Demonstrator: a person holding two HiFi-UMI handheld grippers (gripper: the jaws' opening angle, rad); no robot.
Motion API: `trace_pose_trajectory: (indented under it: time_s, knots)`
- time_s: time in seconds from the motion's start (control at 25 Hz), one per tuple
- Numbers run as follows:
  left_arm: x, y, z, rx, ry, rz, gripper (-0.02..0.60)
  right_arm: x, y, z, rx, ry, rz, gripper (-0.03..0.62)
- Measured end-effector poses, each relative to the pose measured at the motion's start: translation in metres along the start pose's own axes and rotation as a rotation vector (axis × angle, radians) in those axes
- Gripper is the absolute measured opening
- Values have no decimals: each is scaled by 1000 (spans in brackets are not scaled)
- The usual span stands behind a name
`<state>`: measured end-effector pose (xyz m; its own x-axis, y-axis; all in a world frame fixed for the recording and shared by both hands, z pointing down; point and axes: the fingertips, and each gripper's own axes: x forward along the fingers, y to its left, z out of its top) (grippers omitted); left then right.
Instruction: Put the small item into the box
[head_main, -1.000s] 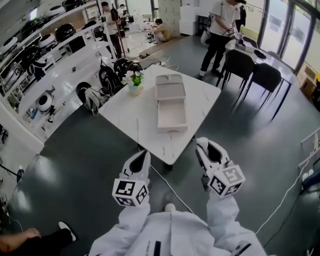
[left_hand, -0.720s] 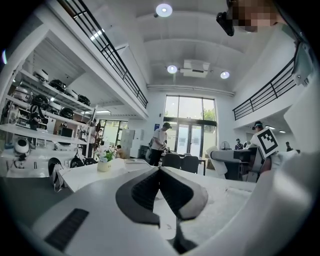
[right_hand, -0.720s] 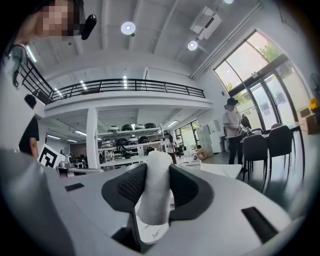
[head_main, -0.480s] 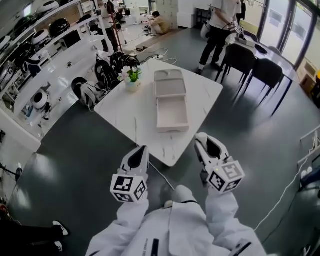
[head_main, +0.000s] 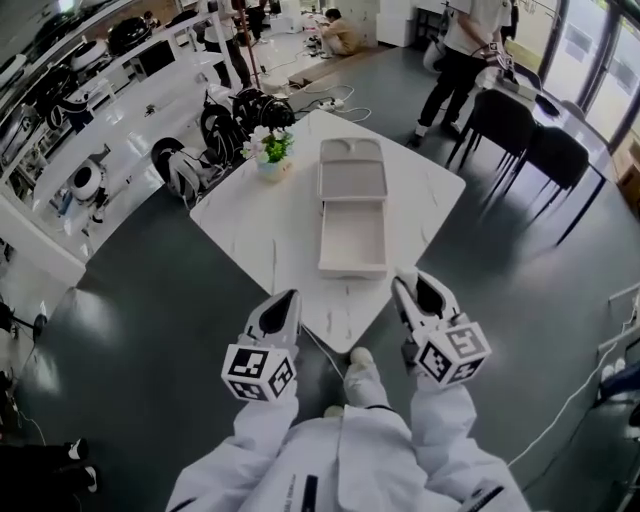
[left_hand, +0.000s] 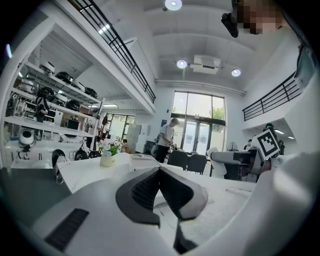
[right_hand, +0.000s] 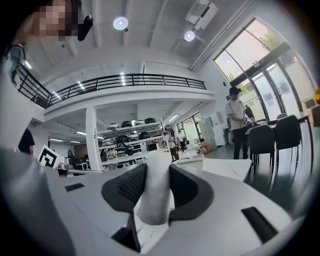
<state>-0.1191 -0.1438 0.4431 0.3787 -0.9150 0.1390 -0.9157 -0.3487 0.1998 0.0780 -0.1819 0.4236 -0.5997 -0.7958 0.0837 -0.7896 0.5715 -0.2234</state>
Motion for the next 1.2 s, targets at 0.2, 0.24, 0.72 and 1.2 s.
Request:
trace_pose_trajectory:
  time_s: [0.2, 0.24, 0.72, 1.2]
  knots:
    - [47, 10, 4, -21, 5, 19, -2, 40, -29, 8, -3, 17, 45, 126]
    - [56, 11, 5, -27, 7, 20, -2, 48, -35, 10, -4, 20, 53, 126]
    - [116, 46, -12, -139, 60, 117, -2, 142, -62, 9, -35, 109, 203, 126]
    - [161, 84, -41, -173, 173, 175, -2, 218, -66, -36, -175, 330, 336, 126]
